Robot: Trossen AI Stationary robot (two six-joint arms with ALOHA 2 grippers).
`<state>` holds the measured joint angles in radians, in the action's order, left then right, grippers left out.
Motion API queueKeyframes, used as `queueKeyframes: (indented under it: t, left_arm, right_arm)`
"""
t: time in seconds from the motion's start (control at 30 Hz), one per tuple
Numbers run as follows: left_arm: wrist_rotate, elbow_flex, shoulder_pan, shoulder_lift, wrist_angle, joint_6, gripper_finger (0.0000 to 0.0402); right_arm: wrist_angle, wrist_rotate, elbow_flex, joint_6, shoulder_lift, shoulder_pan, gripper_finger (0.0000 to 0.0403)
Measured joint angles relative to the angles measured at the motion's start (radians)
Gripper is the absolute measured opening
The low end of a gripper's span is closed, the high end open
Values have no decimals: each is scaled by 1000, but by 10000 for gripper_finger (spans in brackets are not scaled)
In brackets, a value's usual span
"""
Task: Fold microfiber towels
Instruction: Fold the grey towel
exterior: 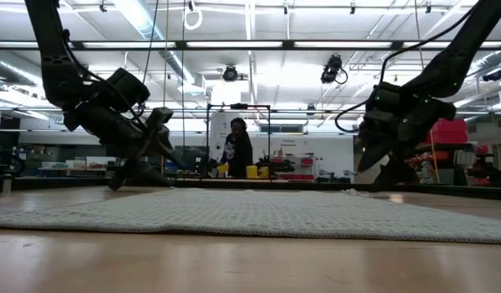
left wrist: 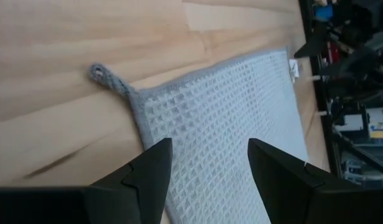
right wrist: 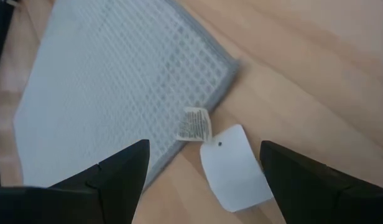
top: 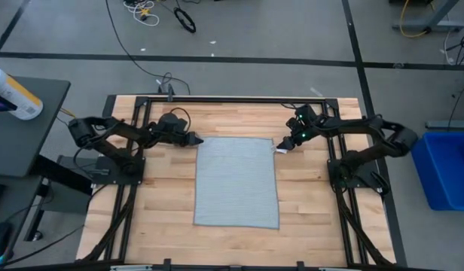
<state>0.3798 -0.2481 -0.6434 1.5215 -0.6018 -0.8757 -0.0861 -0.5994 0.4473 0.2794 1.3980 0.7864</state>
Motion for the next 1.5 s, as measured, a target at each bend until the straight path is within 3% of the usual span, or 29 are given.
queueKeyframes:
  t: [0.43,0.87,1.03,1.2,1.5]
  left_arm:
    - [45,-2,-52,-3,70,64,218]
    - [80,-11,-93,-1,78,-1,218]
    - [75,-56,-93,6,149,-25,218]
    - [64,-88,-93,3,283,45,218]
    - [85,-89,-93,2,294,45,218]
  right_arm:
    - [46,-6,0,19,4,4,314]
    - [51,-52,0,38,4,3,314]
    - [144,-76,0,105,4,3,314]
    - [227,-77,0,170,4,-7,314]
    - [227,-59,0,176,19,-19,314]
